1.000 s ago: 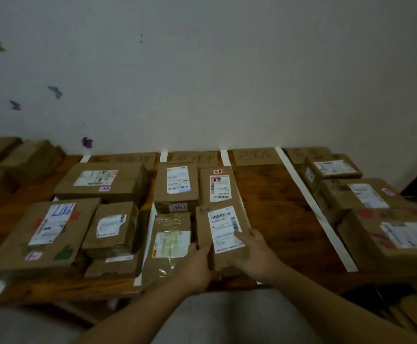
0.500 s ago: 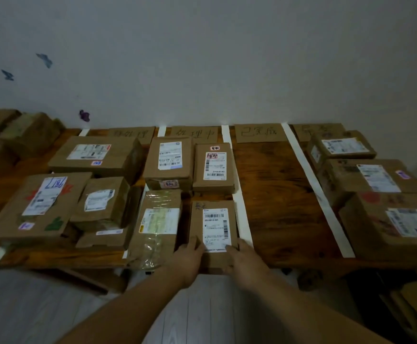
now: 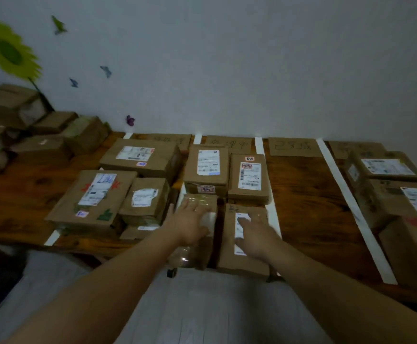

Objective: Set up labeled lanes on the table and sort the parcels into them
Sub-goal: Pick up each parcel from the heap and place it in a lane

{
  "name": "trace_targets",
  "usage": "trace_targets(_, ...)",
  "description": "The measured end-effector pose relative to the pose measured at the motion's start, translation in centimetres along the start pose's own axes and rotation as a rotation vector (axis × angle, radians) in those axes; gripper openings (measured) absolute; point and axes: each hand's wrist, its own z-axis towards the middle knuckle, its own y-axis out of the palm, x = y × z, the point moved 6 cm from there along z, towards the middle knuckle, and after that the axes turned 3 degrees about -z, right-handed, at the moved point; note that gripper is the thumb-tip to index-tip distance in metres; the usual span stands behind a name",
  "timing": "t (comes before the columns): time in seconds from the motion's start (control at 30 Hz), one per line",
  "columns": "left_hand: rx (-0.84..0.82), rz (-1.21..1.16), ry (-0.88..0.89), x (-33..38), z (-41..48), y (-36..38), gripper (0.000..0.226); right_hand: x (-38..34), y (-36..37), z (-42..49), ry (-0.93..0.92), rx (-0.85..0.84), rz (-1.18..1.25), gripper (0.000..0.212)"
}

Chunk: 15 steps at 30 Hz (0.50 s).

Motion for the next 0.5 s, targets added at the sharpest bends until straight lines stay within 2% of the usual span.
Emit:
trace_targets(0.1,0.048,-0.023,-0.046,-6.1,-2.0,-3.9,0.066,-5.7,-4.0,1.6,-0.083,0.047,-0.014,0.055)
trace_targets(0.23,0.107,-0.118,-0.157,-16.2,-5.7,-8.1,0.071,-14.7,-6.9,3.9,-0.154,0.0,0.01,0.06)
trace_targets(0.5,0.195,-0.389,-0.391,-37.0,-13.5,-15.4,0.074,-34.8,-9.6,9.1,-0.255,0.066,0.138,0.065)
